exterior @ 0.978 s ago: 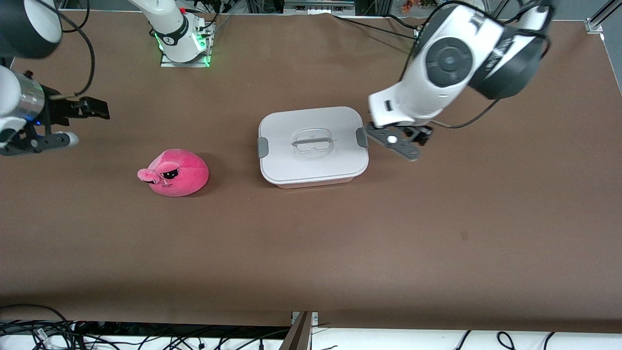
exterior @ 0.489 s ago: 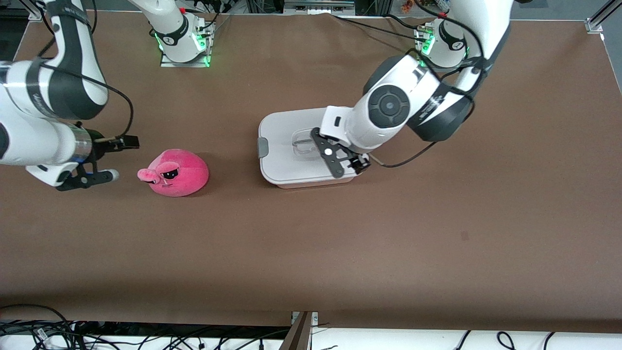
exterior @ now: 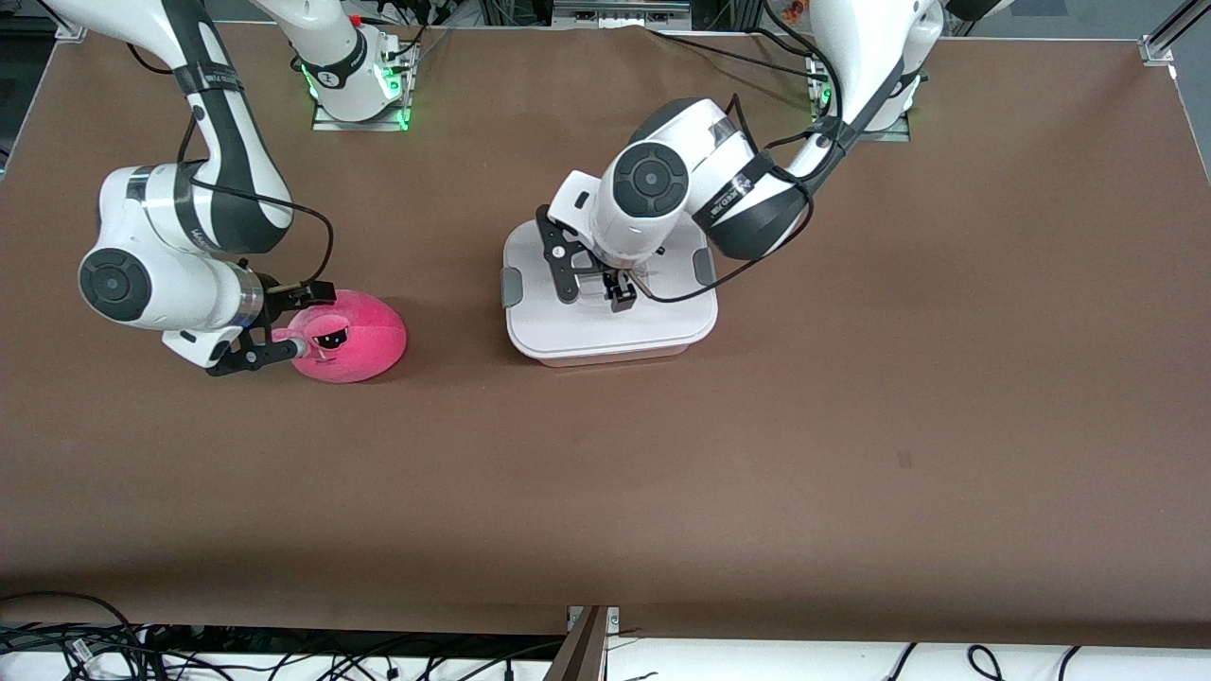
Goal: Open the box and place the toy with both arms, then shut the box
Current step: 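Reach the left gripper to the lid handle while the right gripper reaches the toy, then grasp the lid handle with the left gripper while the right gripper grasps the toy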
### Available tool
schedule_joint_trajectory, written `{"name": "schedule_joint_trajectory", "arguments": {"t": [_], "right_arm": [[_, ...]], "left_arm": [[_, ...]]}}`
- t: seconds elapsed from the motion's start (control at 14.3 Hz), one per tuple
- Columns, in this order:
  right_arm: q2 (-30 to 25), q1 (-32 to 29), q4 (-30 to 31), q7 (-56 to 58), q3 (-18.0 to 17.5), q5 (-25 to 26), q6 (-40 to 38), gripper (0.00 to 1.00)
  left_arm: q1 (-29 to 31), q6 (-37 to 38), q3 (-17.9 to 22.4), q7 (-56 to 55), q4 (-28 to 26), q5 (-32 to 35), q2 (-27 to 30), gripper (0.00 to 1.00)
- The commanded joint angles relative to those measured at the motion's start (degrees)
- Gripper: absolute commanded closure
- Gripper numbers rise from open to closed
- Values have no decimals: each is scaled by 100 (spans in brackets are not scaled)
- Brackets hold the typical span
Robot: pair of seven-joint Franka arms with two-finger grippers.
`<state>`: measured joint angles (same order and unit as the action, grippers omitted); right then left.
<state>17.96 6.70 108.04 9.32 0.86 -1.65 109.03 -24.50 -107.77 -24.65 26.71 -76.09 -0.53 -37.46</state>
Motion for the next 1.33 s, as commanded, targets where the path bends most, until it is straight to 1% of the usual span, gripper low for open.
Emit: {"name": "schedule_joint_trajectory", "arguments": {"t": [0.0, 0.14, 0.21, 0.28, 0.35, 0.42, 0.49, 0.56, 0.63, 0.7, 0.77, 0.98, 1.12, 1.19, 1.26], "right_arm": [[-161, -11, 295, 183, -78, -63, 302, 0], [-56, -11, 296, 193, -78, -63, 653, 0], [-21, -11, 296, 202, -86, -63, 811, 0], [49, -11, 287, 202, -95, -63, 935, 0], [102, -11, 279, 202, -95, -63, 1067, 0], [111, -11, 279, 202, -95, -54, 1190, 0], [129, -2, 279, 202, -104, -54, 1295, 9], [155, 24, 261, 202, -104, -54, 1349, 34], [155, 68, 252, 193, -104, -63, 1349, 65], [155, 138, 243, 184, -104, -72, 1358, 92], [173, 147, 182, 184, -104, -72, 1349, 100], [217, 235, 15, 193, -104, -63, 1349, 100], [182, 305, -247, 210, -130, -63, 1201, 100], [156, 314, -440, 263, -139, -54, 904, 100], [173, 332, -721, 359, -148, -54, 553, 100]], "left_arm": [[-107, -7, 21, 176, -230, 288, -7, 0], [-196, -15, 21, 168, -231, 422, -24, 0], [-196, -16, 12, 168, -231, 422, -24, 32], [-213, -16, 21, 107, -231, 422, -24, 58], [-196, -7, 12, 167, -231, 422, -24, 82], [-196, 19, 12, 176, -231, 422, -16, 99], [-213, 28, 12, 159, -231, 422, 2, 100], [-222, 37, 12, 167, -222, 422, 2, 100], [-222, 37, 12, 176, -222, 422, 2, 100], [-214, 37, 12, 185, -222, 422, 11, 100], [-213, 37, 12, 211, -213, 422, 19, 100], [-213, 55, 4, 194, -143, 387, 63, 100], [-213, 98, -5, 185, -108, 343, 186, 100], [-213, 160, -14, 185, -108, 326, 300, 100], [-222, 386, -23, 185, -90, 334, 414, 100]]}}
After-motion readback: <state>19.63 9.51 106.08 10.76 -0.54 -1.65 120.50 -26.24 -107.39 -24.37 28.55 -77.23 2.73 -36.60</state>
